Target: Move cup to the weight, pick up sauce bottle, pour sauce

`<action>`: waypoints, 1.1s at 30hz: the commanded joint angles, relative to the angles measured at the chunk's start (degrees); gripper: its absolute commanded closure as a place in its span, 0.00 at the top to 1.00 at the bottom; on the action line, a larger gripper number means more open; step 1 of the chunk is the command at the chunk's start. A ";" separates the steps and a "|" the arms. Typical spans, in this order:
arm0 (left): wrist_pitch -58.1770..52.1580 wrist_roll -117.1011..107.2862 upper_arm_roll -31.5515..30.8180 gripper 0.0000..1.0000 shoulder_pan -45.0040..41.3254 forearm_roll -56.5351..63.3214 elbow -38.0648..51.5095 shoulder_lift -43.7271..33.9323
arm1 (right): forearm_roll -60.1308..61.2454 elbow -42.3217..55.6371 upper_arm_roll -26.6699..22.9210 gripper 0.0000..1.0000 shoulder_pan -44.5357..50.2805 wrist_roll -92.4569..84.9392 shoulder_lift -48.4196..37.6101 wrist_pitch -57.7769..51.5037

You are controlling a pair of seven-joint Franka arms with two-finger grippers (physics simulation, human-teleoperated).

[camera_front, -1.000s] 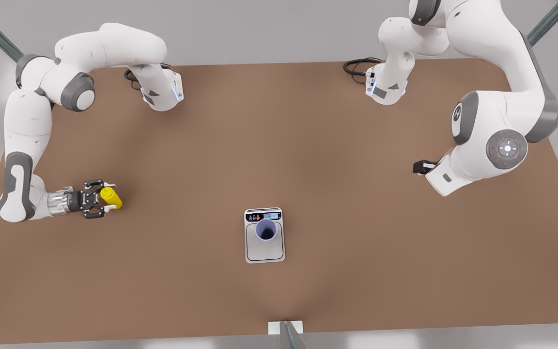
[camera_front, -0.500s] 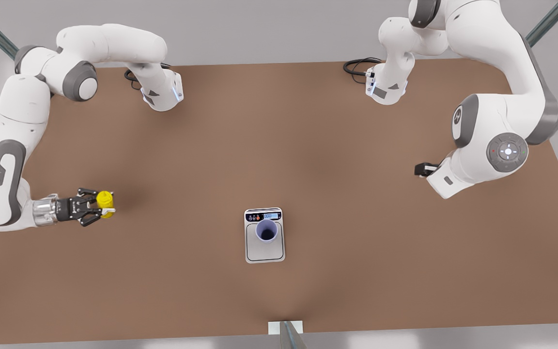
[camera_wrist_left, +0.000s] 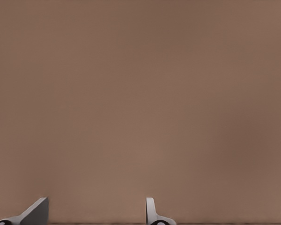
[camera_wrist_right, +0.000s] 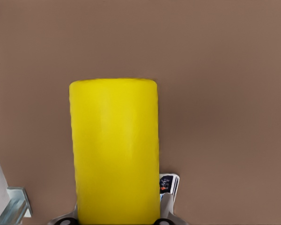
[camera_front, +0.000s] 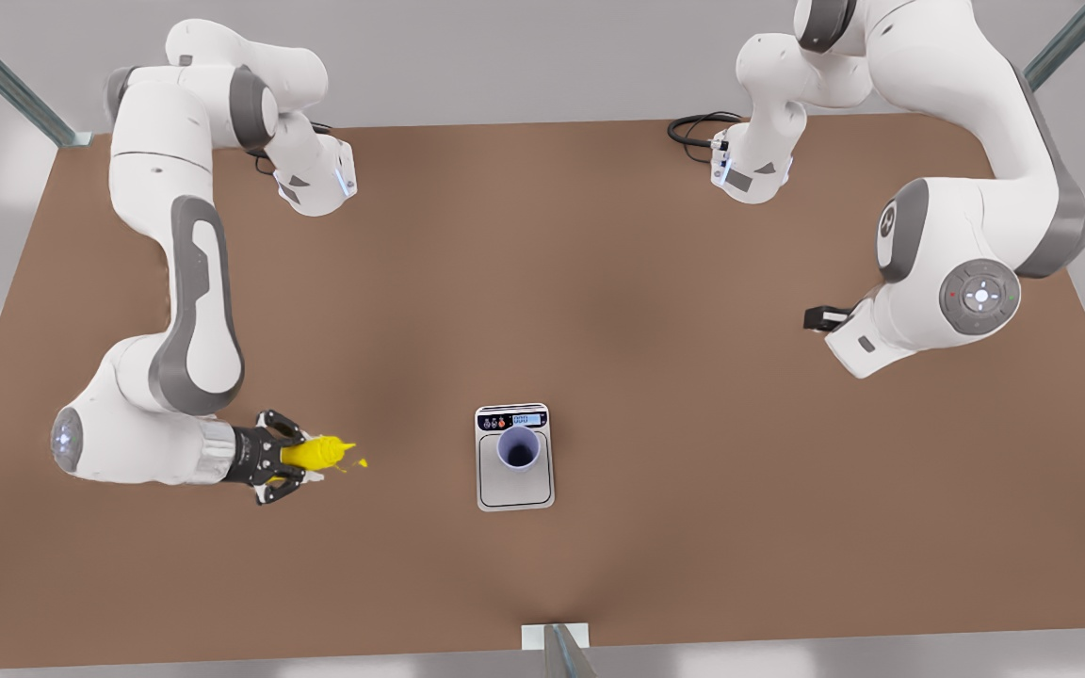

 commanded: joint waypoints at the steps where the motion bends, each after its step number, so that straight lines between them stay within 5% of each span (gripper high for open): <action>1: 0.00 0.00 0.00 1.00 0.00 0.02 0.00 0.03 | -0.96 0.31 0.03 0.21 0.94 1.90 0.08 -0.61; 6: 0.09 -0.18 0.00 1.00 0.00 0.02 0.00 0.29 | -13.69 3.04 1.52 0.21 10.34 4.45 1.39 6.33; 8: 0.09 -0.09 0.00 1.00 0.00 0.02 0.00 0.29 | -24.41 2.95 6.70 0.21 10.96 9.99 2.36 12.05; 12: 0.09 -0.09 0.00 1.00 0.00 0.02 0.00 0.38 | -38.04 2.86 9.08 0.21 13.51 10.34 2.71 17.32; 33: 0.09 -0.44 0.00 1.00 0.00 0.02 0.00 0.73 | -64.06 2.25 14.62 0.21 18.43 14.47 9.30 24.97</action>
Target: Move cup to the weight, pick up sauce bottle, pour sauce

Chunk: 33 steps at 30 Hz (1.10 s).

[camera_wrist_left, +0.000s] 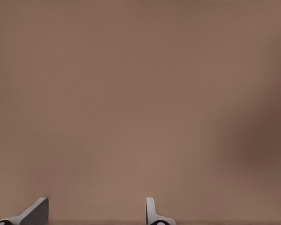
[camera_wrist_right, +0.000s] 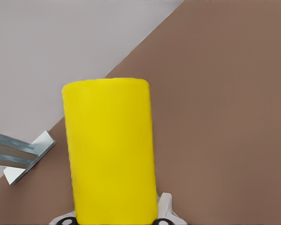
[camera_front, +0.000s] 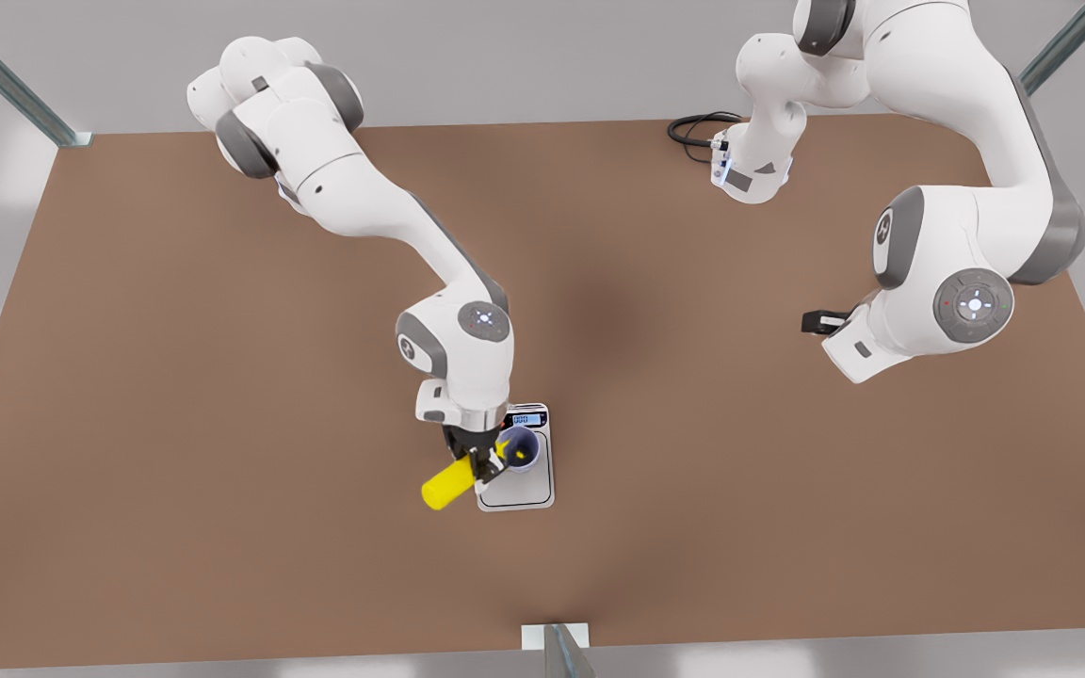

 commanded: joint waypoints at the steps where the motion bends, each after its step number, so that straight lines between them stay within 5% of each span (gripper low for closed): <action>1: 0.00 0.00 0.00 1.00 0.00 -0.06 0.00 -0.01 | 0.29 0.07 0.06 0.21 0.01 -0.22 0.04 -1.46; 6: -0.09 0.88 -0.09 1.00 0.00 -0.32 -0.09 -0.45 | 5.11 0.16 2.61 0.21 -3.33 -0.57 -3.04 -1.46; 20: -1.05 0.79 -0.17 1.00 0.00 -0.24 -0.97 0.78 | 73.58 -12.32 4.90 0.21 -17.66 -17.54 -12.18 -3.21; 27: -1.58 0.70 -0.17 1.00 -0.17 -0.24 -1.23 0.78 | 99.34 -20.76 4.37 0.21 -23.90 -30.28 -14.29 -15.95; 33: -1.76 0.62 -0.17 1.00 -0.09 -0.32 -1.23 1.22 | 108.92 -27.09 3.75 0.21 -31.80 -37.84 -14.91 -26.59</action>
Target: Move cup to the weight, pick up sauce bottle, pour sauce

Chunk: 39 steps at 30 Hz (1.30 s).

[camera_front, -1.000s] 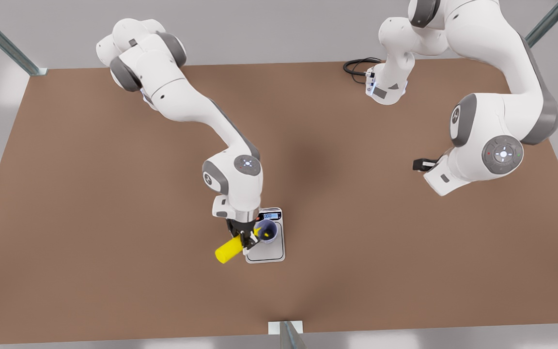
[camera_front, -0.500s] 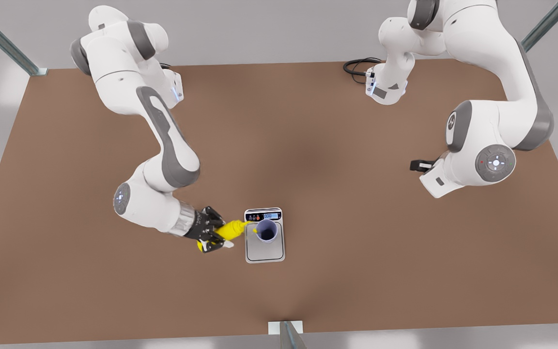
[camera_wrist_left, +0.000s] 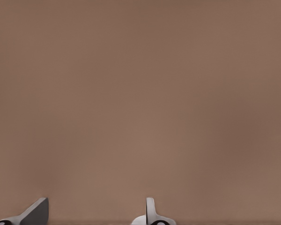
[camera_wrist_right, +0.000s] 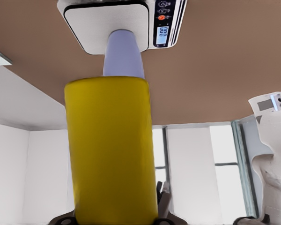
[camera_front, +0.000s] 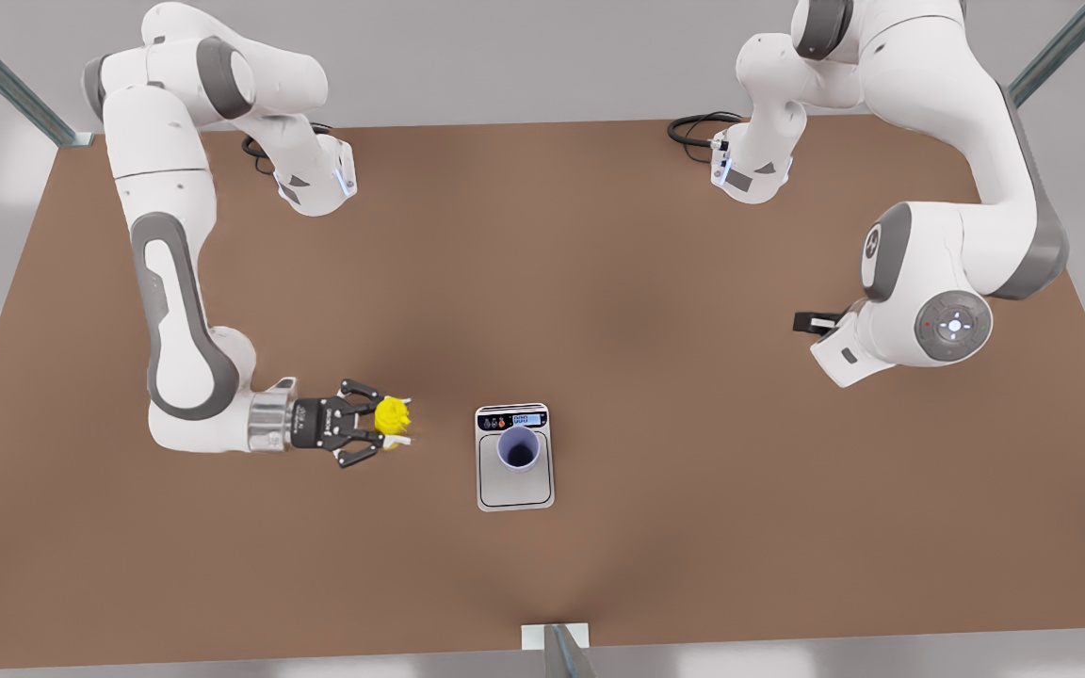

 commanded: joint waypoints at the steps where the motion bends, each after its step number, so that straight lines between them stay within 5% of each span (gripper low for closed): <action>1: 0.01 0.00 0.00 1.00 0.00 -0.06 0.00 0.04 | -0.53 -0.10 0.08 0.21 -0.55 0.11 0.21 -2.07; 9: -0.08 -0.09 0.00 1.00 0.00 -0.15 -0.09 1.00 | 0.18 -3.53 0.61 0.21 -15.32 -14.13 9.18 -18.07; 21: -0.61 -0.26 0.00 1.00 0.00 -0.23 0.00 1.00 | -10.37 -3.27 -0.45 0.21 -20.15 -28.01 16.91 -15.43; 22: -0.61 -0.26 0.00 1.00 0.00 -0.23 0.00 1.00 | -10.28 -3.27 -0.45 0.35 -20.15 -27.84 17.09 -15.35; 23: -0.61 -0.26 0.00 1.00 0.00 -0.23 0.00 1.00 | -10.37 -3.18 -0.45 0.86 -20.06 -27.05 17.79 -14.65; 24: -0.61 -0.26 0.00 1.00 0.00 -0.23 0.00 1.00 | -10.72 -3.18 -0.45 1.00 -20.06 -27.75 17.62 -13.50; 39: -0.17 0.00 0.09 1.00 0.00 -0.06 0.09 1.09 | -12.92 -2.65 -0.45 1.00 -21.12 -28.36 17.70 -11.48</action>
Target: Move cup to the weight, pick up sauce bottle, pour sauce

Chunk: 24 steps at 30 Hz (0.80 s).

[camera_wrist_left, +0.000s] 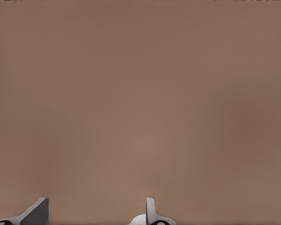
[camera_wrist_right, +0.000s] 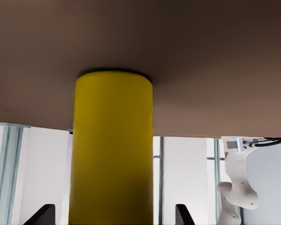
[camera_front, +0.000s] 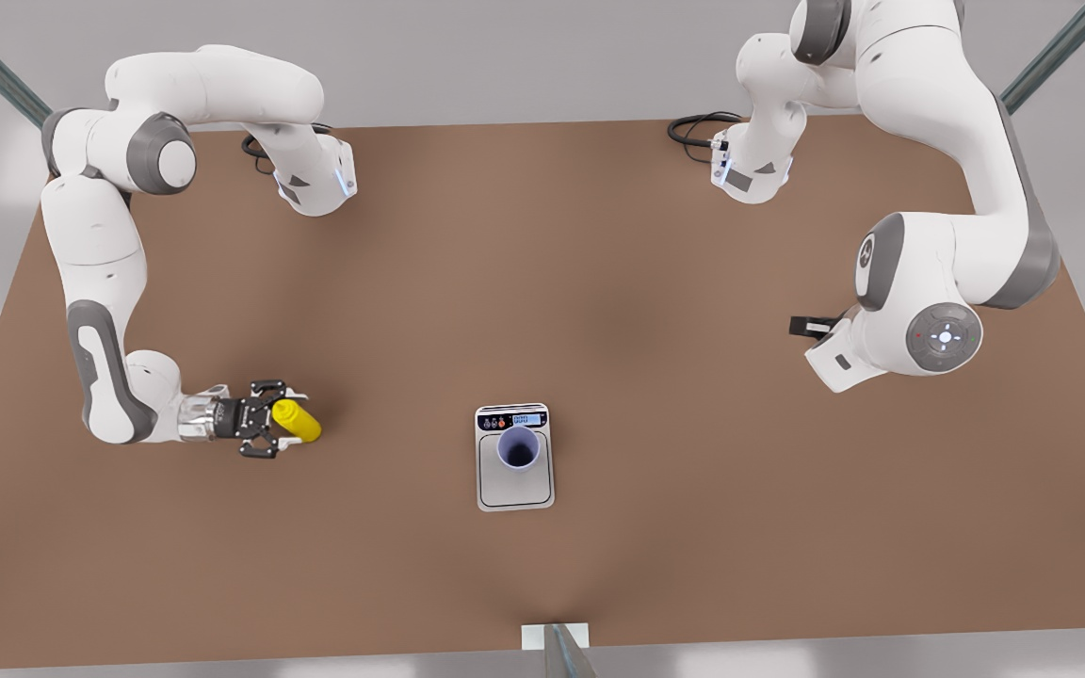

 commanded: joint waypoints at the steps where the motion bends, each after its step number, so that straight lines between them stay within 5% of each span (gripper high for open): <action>1: -0.09 0.00 -0.03 1.00 -0.01 0.08 0.00 0.00 | 0.00 0.00 0.00 1.00 -0.17 0.00 -0.02 -0.03; 15: 0.26 0.09 0.15 1.00 -0.01 0.25 0.26 0.70 | -4.92 0.09 0.44 1.00 -1.23 0.18 -0.37 -1.87; 18: 0.26 0.09 0.15 1.00 -0.01 0.34 0.35 0.79 | -4.92 1.05 0.44 0.72 -1.23 0.52 -0.28 -1.96; 19: 0.26 0.09 0.15 1.00 -0.01 0.34 0.44 0.79 | -4.92 1.58 0.53 0.74 -1.14 2.02 -0.28 -2.14; 21: 0.44 0.09 0.15 1.00 -0.01 0.34 0.44 0.96 | -5.01 1.58 0.53 1.00 -1.23 2.11 -0.28 -2.31; 24: 0.44 0.09 0.15 1.00 -0.01 0.34 0.44 1.14 | -5.10 1.49 0.53 1.00 -1.23 1.93 -0.28 -2.40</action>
